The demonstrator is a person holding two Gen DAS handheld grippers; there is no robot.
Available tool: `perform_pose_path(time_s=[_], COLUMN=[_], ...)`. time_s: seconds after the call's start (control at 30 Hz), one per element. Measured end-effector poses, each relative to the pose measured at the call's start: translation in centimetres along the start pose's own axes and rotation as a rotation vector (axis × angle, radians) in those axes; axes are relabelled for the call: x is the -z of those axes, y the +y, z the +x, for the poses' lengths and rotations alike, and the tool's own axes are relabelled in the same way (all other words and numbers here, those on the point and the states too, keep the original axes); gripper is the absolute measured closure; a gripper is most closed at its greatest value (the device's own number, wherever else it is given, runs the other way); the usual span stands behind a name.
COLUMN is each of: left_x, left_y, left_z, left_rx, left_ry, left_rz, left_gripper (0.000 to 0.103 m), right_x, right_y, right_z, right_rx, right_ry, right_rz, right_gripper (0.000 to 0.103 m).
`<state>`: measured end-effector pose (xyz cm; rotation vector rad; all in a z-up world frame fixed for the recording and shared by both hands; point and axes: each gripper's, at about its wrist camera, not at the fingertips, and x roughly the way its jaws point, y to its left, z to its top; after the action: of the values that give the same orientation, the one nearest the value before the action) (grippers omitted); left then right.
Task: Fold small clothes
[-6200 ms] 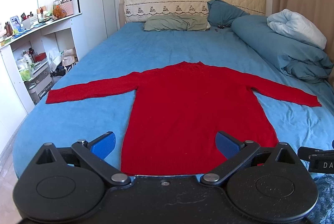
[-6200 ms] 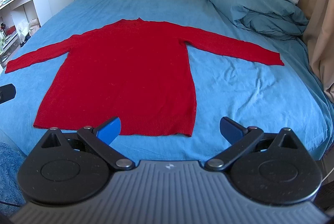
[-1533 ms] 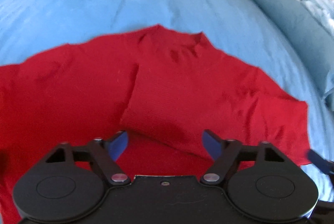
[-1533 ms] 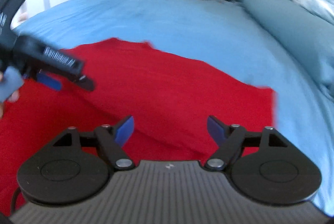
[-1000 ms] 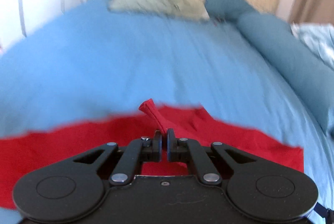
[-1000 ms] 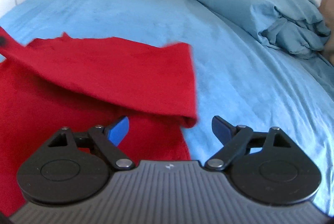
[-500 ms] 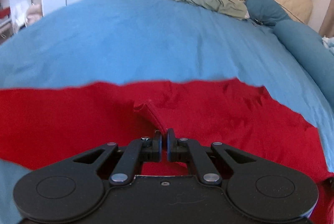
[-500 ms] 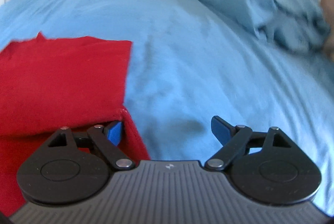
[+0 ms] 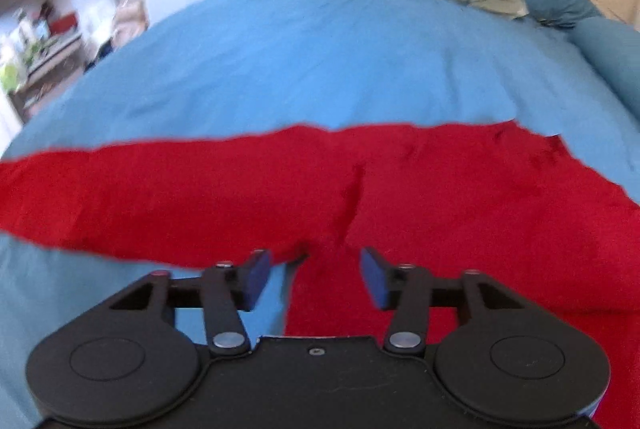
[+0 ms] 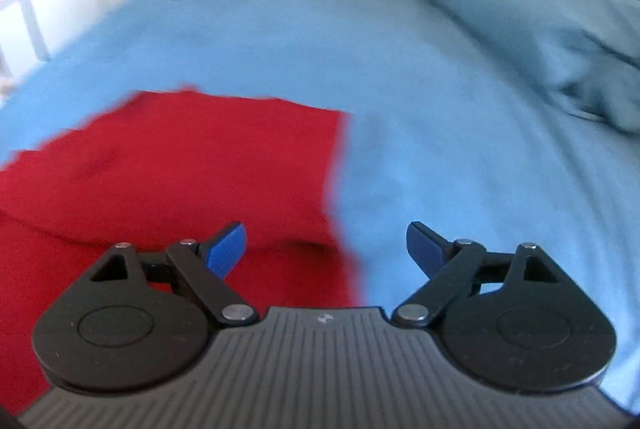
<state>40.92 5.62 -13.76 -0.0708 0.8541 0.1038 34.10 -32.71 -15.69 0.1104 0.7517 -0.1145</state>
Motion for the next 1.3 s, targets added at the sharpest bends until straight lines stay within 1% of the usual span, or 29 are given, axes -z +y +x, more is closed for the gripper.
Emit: perform_pose_path(time_s=[0.07, 0.13, 0.2, 0.23, 0.27, 0.3, 0.33, 0.4, 0.47, 0.5, 0.57, 0.63, 0.7, 0.77, 0.8, 0.87, 0.93, 0.97, 1.1, 1.23, 1.3], left_x=[-0.5, -0.8, -1.2, -1.2, -1.4, -1.5, -1.5, -1.5, -1.0, -0.8, -0.5, -0.2, 0.0, 0.0, 0.0, 0.1, 0.0, 0.1, -0.3, -1.2, -1.6], left_y=[-1.3, -2.4, -3.5, -3.8, -4.2, -4.4, -4.7, -5.2, -5.7, -5.8, -5.7, -5.8, -5.9, -5.8, -5.6, -5.4, -5.5, -5.5, -5.5, -4.5, -3.5], left_z=[0.4, 1.2, 2.1, 2.4, 2.8, 3.2, 3.5, 4.1, 4.7, 5.3, 6.0, 6.2, 6.1, 6.1, 6.1, 6.2, 6.3, 6.3, 5.6, 2.3, 0.3], left_rx=[0.039, 0.057, 0.080, 0.088, 0.094, 0.103, 0.113, 0.129, 0.136, 0.137, 0.128, 0.121, 0.116, 0.120, 0.125, 0.134, 0.137, 0.136, 0.124, 0.115, 0.102], left_ry=[-0.008, -0.008, -0.015, -0.016, -0.014, -0.012, -0.010, -0.009, 0.000, 0.017, 0.041, 0.035, 0.033, 0.034, 0.035, 0.036, 0.034, 0.032, 0.034, -0.004, -0.017], left_rz=[0.016, 0.022, 0.023, 0.026, 0.030, 0.035, 0.041, 0.060, 0.065, 0.062, 0.061, 0.074, 0.086, 0.086, 0.081, 0.077, 0.082, 0.087, 0.080, 0.046, 0.012], left_gripper=[0.046, 0.046, 0.046, 0.046, 0.046, 0.046, 0.046, 0.045, 0.044, 0.044, 0.044, 0.044, 0.044, 0.044, 0.044, 0.044, 0.043, 0.043, 0.043, 0.043, 0.043], right_x=[-0.5, -0.7, -0.2, 0.3, 0.9, 1.3, 1.3, 0.4, -1.0, -1.9, -3.8, -5.2, -6.1, -6.5, -6.6, -6.9, -7.5, -7.7, -8.3, -9.6, -10.1], right_y=[1.9, 3.2, 3.1, 2.6, 1.8, 1.1, 1.0, 1.7, 2.3, 2.6, 3.4, 4.1, 4.9, 4.2, 3.5, 1.4, 0.2, 0.1, 1.3, 2.4, 3.3], right_z=[1.3, 3.4, 5.6, 6.4, 6.8, 6.6, 6.3, 5.6, 4.9, 5.0, 6.5, 8.6, 11.3, 14.2, 15.4, 16.4, 16.6, 16.6, 15.9, 11.5, 8.2], right_rx=[-0.068, -0.087, -0.066, -0.033, -0.006, -0.020, -0.026, -0.027, -0.074, -0.093, -0.113, -0.139, -0.123, -0.067, -0.029, -0.005, -0.002, 0.007, 0.011, -0.044, -0.061], right_ry=[0.005, 0.010, 0.047, 0.074, 0.081, 0.052, 0.058, 0.065, 0.009, -0.019, -0.035, -0.048, -0.032, 0.012, 0.024, -0.001, -0.002, 0.000, 0.011, -0.065, -0.095], right_rz=[0.006, 0.023, 0.055, 0.071, 0.083, 0.090, 0.079, 0.033, 0.036, 0.037, 0.031, 0.023, -0.019, -0.050, -0.047, 0.035, 0.086, 0.088, 0.038, 0.028, 0.015], right_gripper=[0.000, 0.001, 0.002, 0.003, 0.004, 0.004, 0.003, 0.003, 0.002, 0.002, 0.002, 0.002, 0.003, 0.003, 0.003, 0.003, 0.004, 0.004, 0.003, 0.002, 0.001])
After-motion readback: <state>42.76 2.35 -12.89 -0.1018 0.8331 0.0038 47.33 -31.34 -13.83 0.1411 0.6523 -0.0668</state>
